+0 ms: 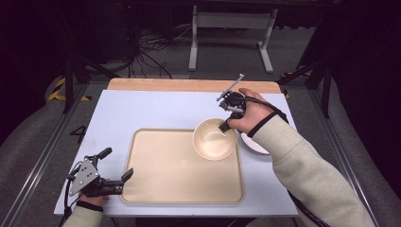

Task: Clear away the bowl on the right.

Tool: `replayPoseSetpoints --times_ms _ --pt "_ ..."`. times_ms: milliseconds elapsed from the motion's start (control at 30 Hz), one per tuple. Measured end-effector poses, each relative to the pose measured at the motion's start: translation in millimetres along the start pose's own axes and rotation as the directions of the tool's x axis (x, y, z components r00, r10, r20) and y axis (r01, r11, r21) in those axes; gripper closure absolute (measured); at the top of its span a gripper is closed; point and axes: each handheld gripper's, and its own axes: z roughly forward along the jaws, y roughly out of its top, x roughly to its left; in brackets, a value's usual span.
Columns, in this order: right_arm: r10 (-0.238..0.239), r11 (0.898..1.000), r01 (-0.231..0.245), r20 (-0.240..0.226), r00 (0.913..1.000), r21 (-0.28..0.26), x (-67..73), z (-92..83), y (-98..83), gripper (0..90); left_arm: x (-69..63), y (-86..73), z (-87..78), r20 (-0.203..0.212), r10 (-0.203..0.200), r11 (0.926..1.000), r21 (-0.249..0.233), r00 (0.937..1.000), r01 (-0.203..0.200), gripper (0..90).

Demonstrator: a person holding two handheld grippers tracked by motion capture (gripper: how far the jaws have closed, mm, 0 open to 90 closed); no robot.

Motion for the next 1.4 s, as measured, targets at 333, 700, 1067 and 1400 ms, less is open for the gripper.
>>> replayPoseSetpoints --times_ms 333,700,1067,1400 --pt "-0.080 0.997 0.079 -0.038 0.9961 -0.012 23.5 10.8 14.1 80.9 0.1 0.0 0.0 0.001 -0.001 1.0000 0.001 1.0000 0.001 0.2" --pt "-0.095 0.995 0.094 -0.094 0.9910 -0.021 35.7 27.5 23.7 80.9 0.2 0.0 0.1 0.002 -0.001 1.0000 -0.001 1.0000 0.001 0.2" --pt "-0.120 0.993 0.118 -0.136 0.9833 -0.023 45.8 60.2 29.5 80.7 0.2 0.0 0.1 0.003 -0.001 1.0000 0.000 1.0000 0.001 0.2" --pt "-0.134 0.991 0.130 -0.135 0.9817 -0.037 48.8 84.2 30.7 80.3 0.0 0.0 0.3 0.001 0.000 1.0000 0.000 1.0000 0.000 0.2"
